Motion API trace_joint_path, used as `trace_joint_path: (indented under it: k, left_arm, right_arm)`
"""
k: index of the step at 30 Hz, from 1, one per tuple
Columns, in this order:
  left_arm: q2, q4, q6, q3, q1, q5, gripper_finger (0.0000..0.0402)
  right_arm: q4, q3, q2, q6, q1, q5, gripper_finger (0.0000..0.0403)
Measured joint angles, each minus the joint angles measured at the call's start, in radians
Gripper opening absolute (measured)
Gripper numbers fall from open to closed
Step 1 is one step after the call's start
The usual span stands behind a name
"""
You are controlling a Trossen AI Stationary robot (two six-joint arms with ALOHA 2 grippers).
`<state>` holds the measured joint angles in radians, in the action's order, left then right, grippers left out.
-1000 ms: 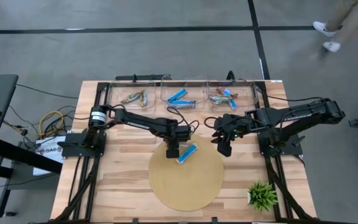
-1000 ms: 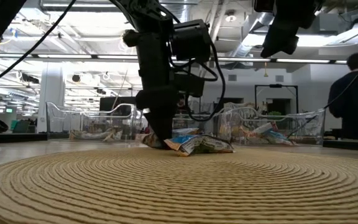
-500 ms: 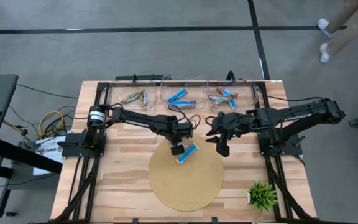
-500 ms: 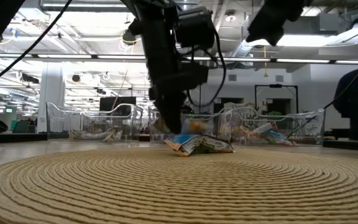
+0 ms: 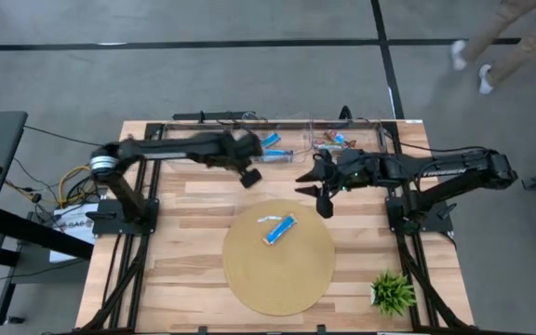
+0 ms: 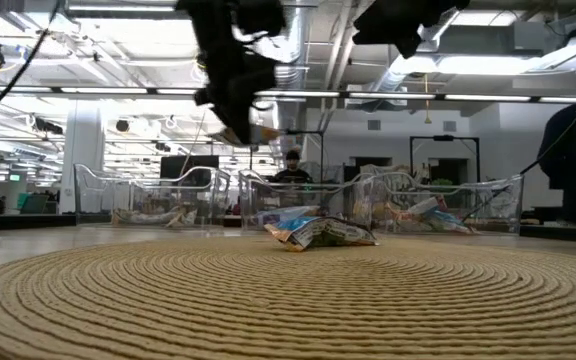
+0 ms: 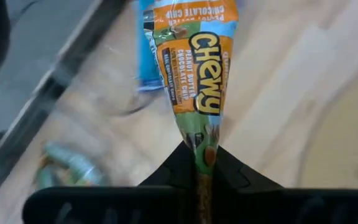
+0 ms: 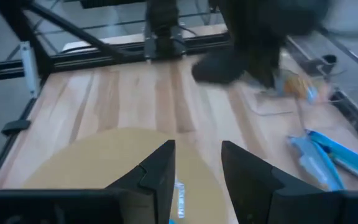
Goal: Pick and place Granola Bars by type
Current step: Put the orange granola bar into the left transparent bin
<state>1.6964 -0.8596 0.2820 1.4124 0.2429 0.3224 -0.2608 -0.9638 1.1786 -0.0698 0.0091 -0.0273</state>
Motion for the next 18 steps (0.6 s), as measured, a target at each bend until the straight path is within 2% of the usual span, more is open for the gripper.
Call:
trace_joint_path:
  k: [5, 10, 14, 18]
  left_arm:
    - [-0.188, -0.017, 0.051, -0.162, 0.111, 0.006, 0.0008]
    - [-0.328, -0.017, 0.115, -0.303, 0.247, 0.025, 0.0018]
    - [-0.35, 0.003, 0.142, -0.349, 0.336, 0.016, 0.0023]
    - [-0.322, 0.022, 0.134, -0.354, 0.388, -0.004, 0.0037]
  right_arm:
    - [0.005, 0.0, 0.0, 0.001, -0.047, 0.0, 0.0123]
    - [0.008, 0.0, 0.0, 0.003, -0.082, 0.0, 0.0123]
    - [0.009, 0.0, 0.0, 0.003, -0.108, 0.001, 0.0123]
    - [0.009, 0.0, 0.0, 0.002, -0.13, 0.001, 0.0123]
